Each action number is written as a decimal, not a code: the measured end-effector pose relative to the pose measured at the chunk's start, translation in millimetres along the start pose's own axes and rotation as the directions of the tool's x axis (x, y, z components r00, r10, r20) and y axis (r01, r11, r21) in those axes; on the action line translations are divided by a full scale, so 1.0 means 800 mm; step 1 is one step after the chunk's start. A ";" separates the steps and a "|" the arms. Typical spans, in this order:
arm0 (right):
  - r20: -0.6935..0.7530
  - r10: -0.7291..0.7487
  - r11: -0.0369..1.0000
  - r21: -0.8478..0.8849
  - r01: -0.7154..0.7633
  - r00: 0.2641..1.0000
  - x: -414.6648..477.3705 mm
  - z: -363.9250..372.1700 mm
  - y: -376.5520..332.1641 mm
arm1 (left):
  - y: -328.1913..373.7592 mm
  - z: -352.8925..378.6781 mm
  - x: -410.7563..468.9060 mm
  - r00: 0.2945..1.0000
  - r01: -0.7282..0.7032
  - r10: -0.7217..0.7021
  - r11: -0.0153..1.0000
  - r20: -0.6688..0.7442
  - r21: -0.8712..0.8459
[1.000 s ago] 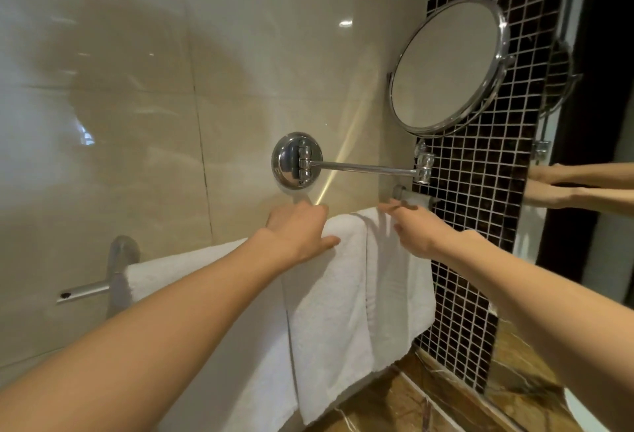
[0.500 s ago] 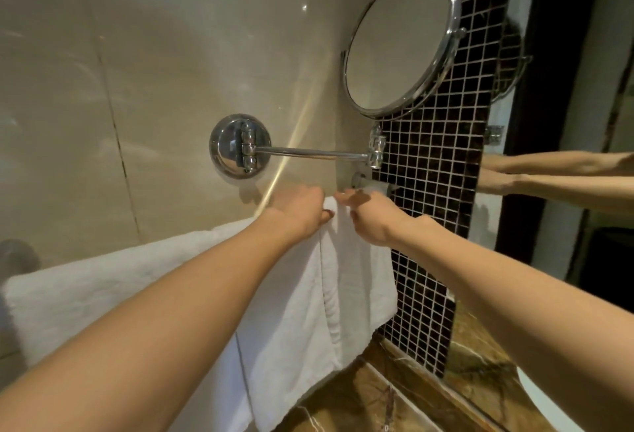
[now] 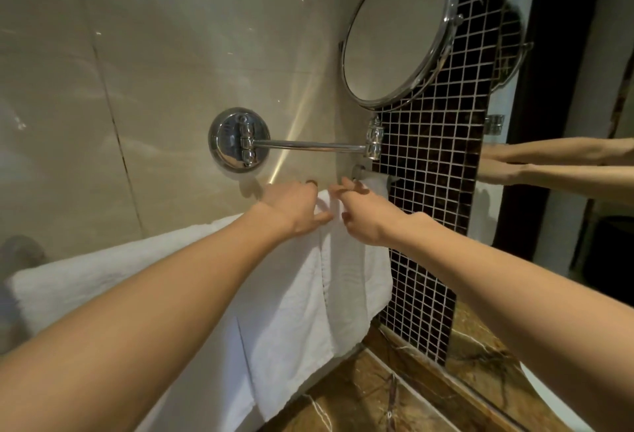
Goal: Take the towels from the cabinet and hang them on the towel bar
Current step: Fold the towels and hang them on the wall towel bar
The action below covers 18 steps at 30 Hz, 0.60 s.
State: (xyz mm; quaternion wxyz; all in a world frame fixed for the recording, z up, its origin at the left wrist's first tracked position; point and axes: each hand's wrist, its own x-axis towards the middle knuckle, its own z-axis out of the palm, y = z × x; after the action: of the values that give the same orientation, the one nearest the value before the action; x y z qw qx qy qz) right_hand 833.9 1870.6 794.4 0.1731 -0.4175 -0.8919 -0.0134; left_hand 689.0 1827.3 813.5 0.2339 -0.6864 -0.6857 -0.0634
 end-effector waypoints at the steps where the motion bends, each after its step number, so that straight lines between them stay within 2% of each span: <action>1: -0.018 -0.022 1.000 0.004 0.022 1.000 -0.004 0.001 -0.007 | -0.004 -0.002 -0.006 1.000 0.012 -0.011 1.000 -0.004 0.021; 4: -0.052 -0.096 0.994 0.041 0.099 0.994 -0.013 -0.001 -0.037 | -0.027 -0.008 -0.031 0.999 0.044 -0.043 0.998 -0.032 0.054; 11: -0.018 -0.209 0.977 0.043 0.210 0.978 -0.011 -0.003 -0.104 | -0.081 -0.019 -0.097 0.995 0.077 -0.075 0.996 -0.062 0.039; 14: -0.020 -0.209 0.978 -0.018 0.209 0.978 -0.009 0.001 -0.116 | -0.091 -0.019 -0.111 0.997 0.071 -0.066 0.989 -0.038 0.128; 18: -0.036 -0.195 0.981 -0.002 0.195 0.980 -0.018 0.003 -0.123 | -0.095 -0.014 -0.121 0.998 0.060 -0.058 0.978 -0.014 0.200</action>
State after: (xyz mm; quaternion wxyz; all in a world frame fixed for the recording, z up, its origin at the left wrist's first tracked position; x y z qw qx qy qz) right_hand 768.1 1796.6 799.3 0.1874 -0.3277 -0.9253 -0.0371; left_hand 612.5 1730.9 802.1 0.3026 -0.6384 -0.7078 -0.0037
